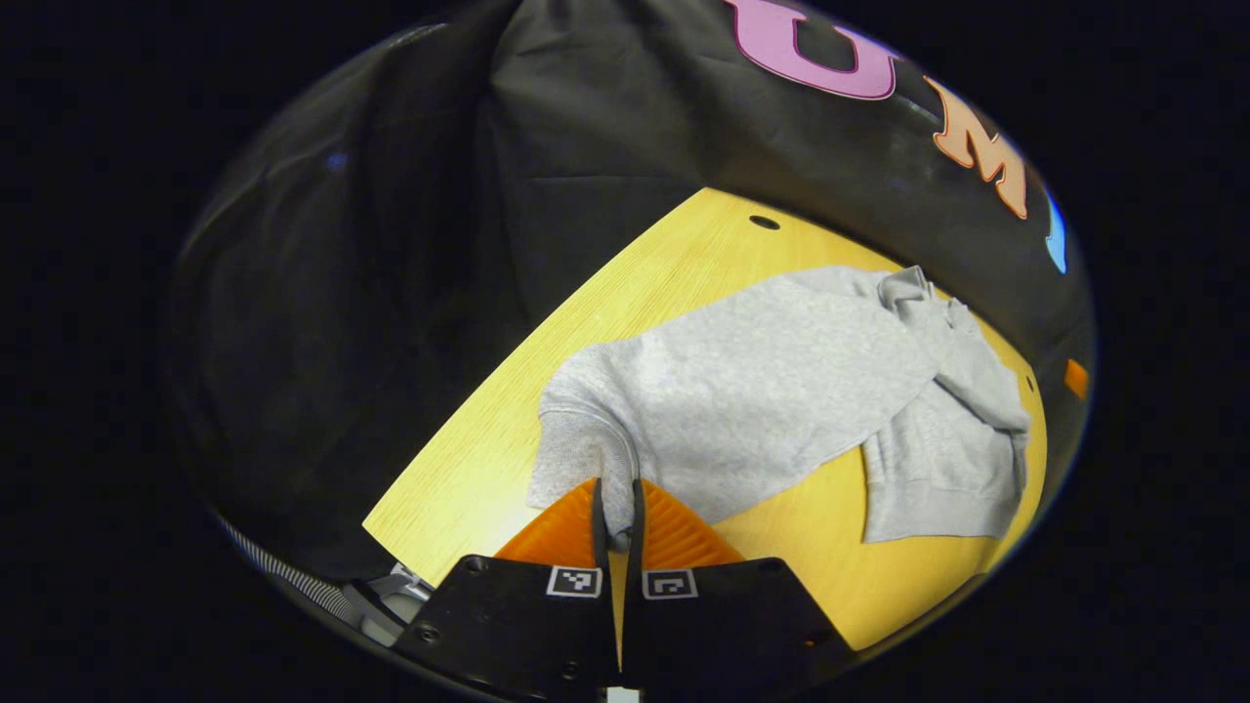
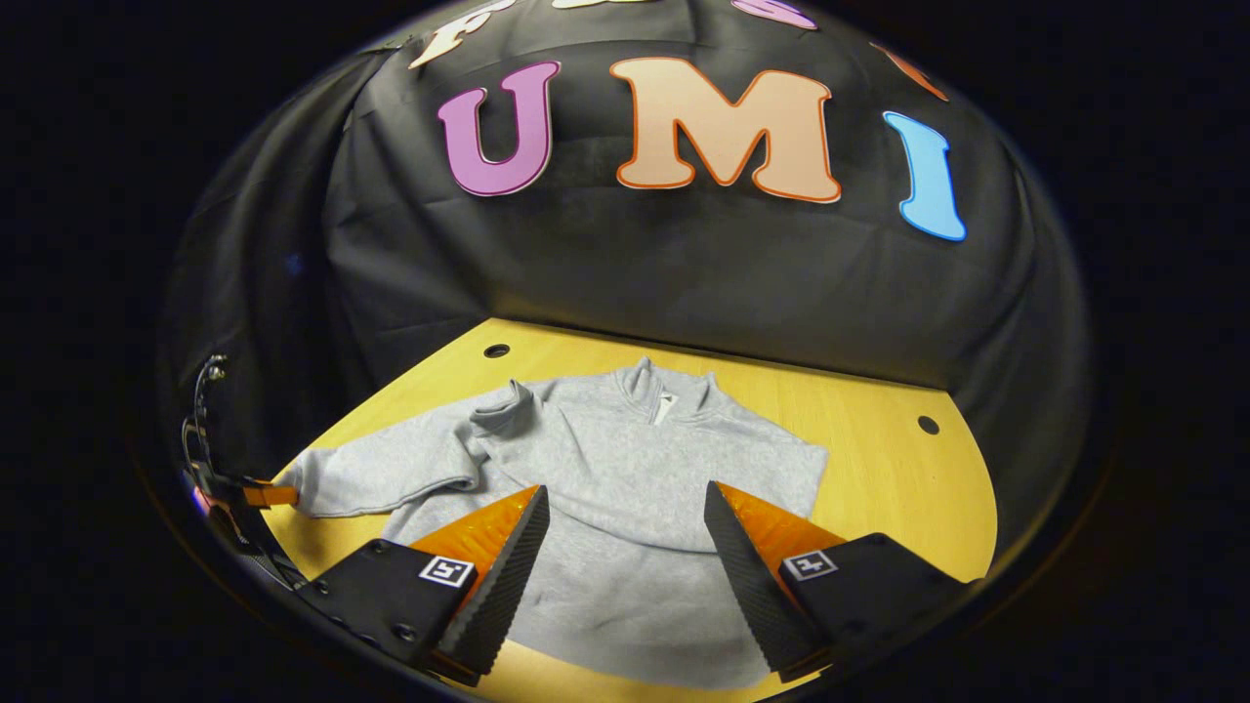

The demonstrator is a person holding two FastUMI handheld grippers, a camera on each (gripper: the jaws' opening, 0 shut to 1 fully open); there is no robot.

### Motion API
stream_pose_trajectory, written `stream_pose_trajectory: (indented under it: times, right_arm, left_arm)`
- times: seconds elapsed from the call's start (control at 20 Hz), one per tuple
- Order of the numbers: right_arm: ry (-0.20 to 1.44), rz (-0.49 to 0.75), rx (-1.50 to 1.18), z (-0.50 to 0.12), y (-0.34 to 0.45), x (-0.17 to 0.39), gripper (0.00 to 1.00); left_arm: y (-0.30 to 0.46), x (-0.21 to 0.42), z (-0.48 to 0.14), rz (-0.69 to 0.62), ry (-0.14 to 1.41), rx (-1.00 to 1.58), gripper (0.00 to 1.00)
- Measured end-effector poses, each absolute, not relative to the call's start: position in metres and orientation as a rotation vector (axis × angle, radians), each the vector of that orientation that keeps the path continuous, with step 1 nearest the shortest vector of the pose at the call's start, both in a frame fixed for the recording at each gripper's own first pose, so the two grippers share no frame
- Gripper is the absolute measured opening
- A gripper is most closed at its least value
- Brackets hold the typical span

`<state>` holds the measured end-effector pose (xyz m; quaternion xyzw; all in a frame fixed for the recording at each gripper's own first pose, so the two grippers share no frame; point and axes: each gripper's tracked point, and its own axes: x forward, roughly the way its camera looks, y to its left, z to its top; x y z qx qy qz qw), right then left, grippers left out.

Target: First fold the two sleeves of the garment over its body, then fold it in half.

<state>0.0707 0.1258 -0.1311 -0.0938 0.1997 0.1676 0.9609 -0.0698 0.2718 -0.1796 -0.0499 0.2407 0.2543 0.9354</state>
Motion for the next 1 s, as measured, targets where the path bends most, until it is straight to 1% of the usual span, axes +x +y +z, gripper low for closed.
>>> stream_pose_trajectory:
  times: [0.15,0.3,0.45,0.6,0.85,0.9,1.0]
  right_arm:
    - [0.417,0.333,-0.172,-0.133,0.109,0.064,0.99]
    - [0.425,0.325,-0.163,-0.135,0.094,0.059,0.99]
    - [0.426,0.317,-0.147,-0.135,0.080,0.059,0.99]
    - [0.426,0.300,-0.121,-0.137,0.063,0.059,0.99]
    - [0.425,0.255,-0.108,-0.138,0.023,0.059,0.99]
    - [0.428,0.243,-0.104,-0.139,0.012,0.058,0.96]
    - [0.431,0.218,-0.091,-0.142,-0.005,0.054,0.99]
  left_arm:
    - [0.239,-0.049,-0.149,0.461,0.434,-0.139,0.01]
    - [0.202,-0.025,-0.120,0.391,0.409,-0.074,0.01]
    - [0.148,0.007,-0.094,0.272,0.392,0.006,0.01]
    - [0.092,0.037,-0.068,0.160,0.344,0.047,0.01]
    - [0.000,0.073,-0.050,0.002,0.297,0.103,0.01]
    - [-0.018,0.079,-0.048,-0.027,0.291,0.113,0.01]
    - [-0.049,0.090,-0.048,-0.077,0.287,0.136,0.00]
